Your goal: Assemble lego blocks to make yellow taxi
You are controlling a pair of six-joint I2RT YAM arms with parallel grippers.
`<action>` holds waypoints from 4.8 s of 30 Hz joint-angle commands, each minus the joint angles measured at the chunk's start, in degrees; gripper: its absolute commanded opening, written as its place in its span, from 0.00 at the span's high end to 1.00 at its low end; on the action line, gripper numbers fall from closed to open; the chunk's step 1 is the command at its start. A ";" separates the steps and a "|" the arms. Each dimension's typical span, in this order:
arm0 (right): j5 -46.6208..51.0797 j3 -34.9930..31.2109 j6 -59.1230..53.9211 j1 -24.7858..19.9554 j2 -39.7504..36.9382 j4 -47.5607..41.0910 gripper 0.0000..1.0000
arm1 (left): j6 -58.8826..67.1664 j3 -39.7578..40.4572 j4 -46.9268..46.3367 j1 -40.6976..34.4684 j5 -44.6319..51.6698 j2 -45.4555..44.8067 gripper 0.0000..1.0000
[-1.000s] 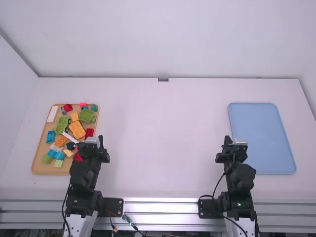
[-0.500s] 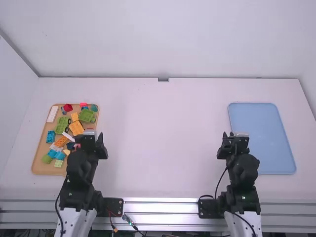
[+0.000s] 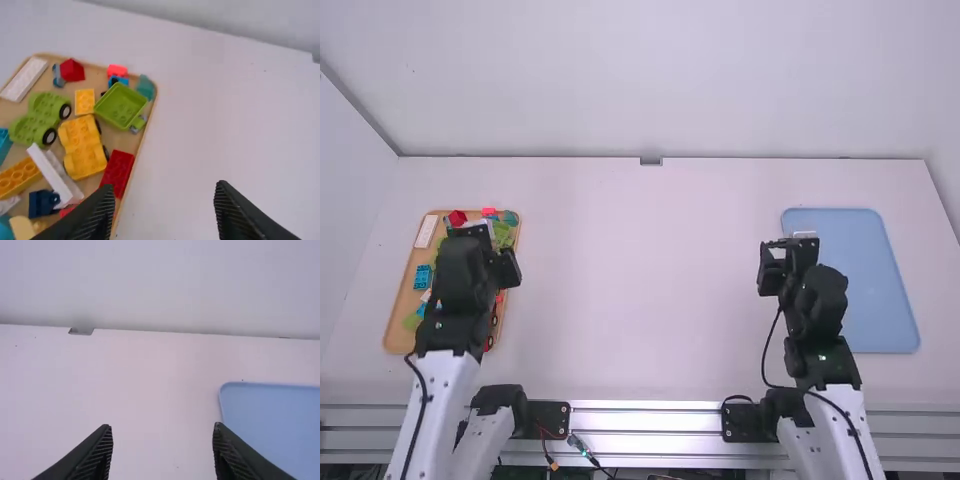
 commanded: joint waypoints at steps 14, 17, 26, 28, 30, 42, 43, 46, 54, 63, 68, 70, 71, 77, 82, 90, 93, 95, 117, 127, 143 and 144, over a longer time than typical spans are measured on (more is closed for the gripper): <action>-0.36 17.14 -2.68 2.06 21.27 -0.63 0.19 | -0.24 31.31 -16.48 15.38 4.68 39.86 0.19; -0.43 19.27 -2.17 2.25 24.21 -0.74 0.15 | -1.59 33.81 -18.38 17.62 4.09 44.45 0.15; -0.64 24.74 -1.46 2.85 31.76 -0.74 0.05 | -0.03 38.41 -21.66 22.12 4.19 55.51 0.05; -0.68 25.77 -0.66 2.97 33.19 -0.80 0.03 | -0.20 38.29 -20.75 22.13 4.09 58.06 0.02; -0.65 26.28 -0.57 3.05 33.89 -0.87 0.02 | -0.30 38.05 -20.15 22.29 4.10 59.38 0.03; -0.63 27.12 -4.15 6.75 35.06 -0.24 0.01 | 1.22 34.07 -14.91 22.75 6.27 61.29 0.16; -0.39 27.12 -4.09 6.95 35.06 -0.17 0.01 | 1.01 33.73 -14.88 22.75 6.91 61.29 0.16; -0.28 27.12 -4.13 7.26 35.06 0.13 0.01 | 1.01 32.57 -13.97 22.60 7.23 61.29 0.16; -0.26 27.12 -4.13 7.21 35.06 0.17 0.01 | 0.07 29.53 -11.93 21.53 7.72 61.29 0.18; -0.48 27.12 -4.11 7.10 35.06 -0.24 0.01 | 0.70 29.38 -7.37 18.03 5.44 61.29 0.20; -0.44 27.12 -4.13 7.13 35.06 -0.70 0.01 | 0.63 29.27 -7.48 17.68 5.46 61.29 0.22; -0.46 27.12 -4.11 7.15 35.06 -0.63 0.01 | 0.98 29.27 -6.62 17.70 5.51 61.26 0.23; -0.44 27.12 -4.11 7.13 35.06 -0.48 0.01 | 1.11 29.35 -6.25 17.73 5.70 61.26 0.22; -0.48 27.12 -4.11 7.15 35.06 -0.24 0.01 | 1.11 31.54 -7.23 17.90 8.85 61.26 0.21; -0.46 27.12 -4.11 7.15 35.06 -0.22 0.01 | 1.75 32.17 -6.14 17.92 13.97 61.26 0.22; -0.44 27.12 -4.11 7.13 35.06 0.04 0.01 | 1.68 31.45 -6.27 17.49 13.14 61.29 0.21; -0.48 27.12 -4.11 7.15 35.06 0.00 0.01 | 1.55 30.47 -5.86 17.53 13.00 61.29 0.21; -0.48 27.12 -4.13 7.15 35.06 -0.11 0.01 | -0.42 28.74 -5.33 17.49 11.37 61.29 0.22; -0.46 27.12 -4.11 7.19 35.06 1.42 0.01 | -17.75 26.12 -5.97 17.68 0.98 61.26 0.29; -0.44 27.12 -4.11 7.23 35.06 0.63 0.01 | -22.08 21.07 5.68 17.73 1.20 61.26 0.24; -0.46 27.12 -4.13 7.26 35.06 0.00 0.01 | -32.33 21.22 10.32 17.53 1.27 61.26 0.14; -0.44 27.12 -4.15 7.23 35.06 0.04 0.01 | -33.79 20.92 10.38 17.53 0.87 61.26 0.14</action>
